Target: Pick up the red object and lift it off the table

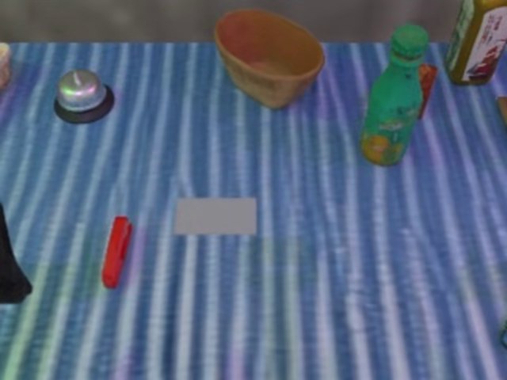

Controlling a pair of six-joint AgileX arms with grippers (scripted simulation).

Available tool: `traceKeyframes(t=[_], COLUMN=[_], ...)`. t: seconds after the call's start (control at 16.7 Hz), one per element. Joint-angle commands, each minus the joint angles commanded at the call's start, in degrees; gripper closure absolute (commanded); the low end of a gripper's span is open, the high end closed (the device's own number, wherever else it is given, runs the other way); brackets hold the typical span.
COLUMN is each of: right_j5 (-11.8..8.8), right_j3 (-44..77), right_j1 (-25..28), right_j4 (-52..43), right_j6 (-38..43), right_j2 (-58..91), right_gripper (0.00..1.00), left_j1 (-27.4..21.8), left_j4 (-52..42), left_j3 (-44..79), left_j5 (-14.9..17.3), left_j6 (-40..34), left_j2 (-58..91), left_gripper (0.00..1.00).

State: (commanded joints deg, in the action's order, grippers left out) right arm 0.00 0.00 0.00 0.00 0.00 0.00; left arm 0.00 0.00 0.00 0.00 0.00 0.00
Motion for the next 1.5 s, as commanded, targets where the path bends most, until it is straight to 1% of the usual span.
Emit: traceKeyframes(t=[0.24,0.48,0.66,1.14,1.5], right_j5=[0.0,0.0,0.0,0.0,0.0], right_j3=[0.0,0.0,0.0,0.0,0.0], right_j1=[0.0,0.0,0.0,0.0,0.0], right_j4=[0.0,0.0,0.0,0.0,0.0], right_j6=[0.0,0.0,0.0,0.0,0.0], right_j2=[0.0,0.0,0.0,0.0,0.0], right_gripper=[0.0,0.0,0.0,0.0,0.0], left_j1=[-0.38,-2.09,-3.84,-9.56,-13.13], left_j4=[-1.22,-8.06,-16.02,-41.66,-57.02], left_j3=[1.73,11.84,23.23,57.21,78.52], left_j5=[0.1,0.24,0.18,-0.17,-0.14], left_j6=[-0.24,-1.51,-2.78,-6.19,-8.61], left_j2=[1.74,12.55,26.99,75.6,102.91], left_gripper=[0.0,0.0,0.0,0.0,0.0])
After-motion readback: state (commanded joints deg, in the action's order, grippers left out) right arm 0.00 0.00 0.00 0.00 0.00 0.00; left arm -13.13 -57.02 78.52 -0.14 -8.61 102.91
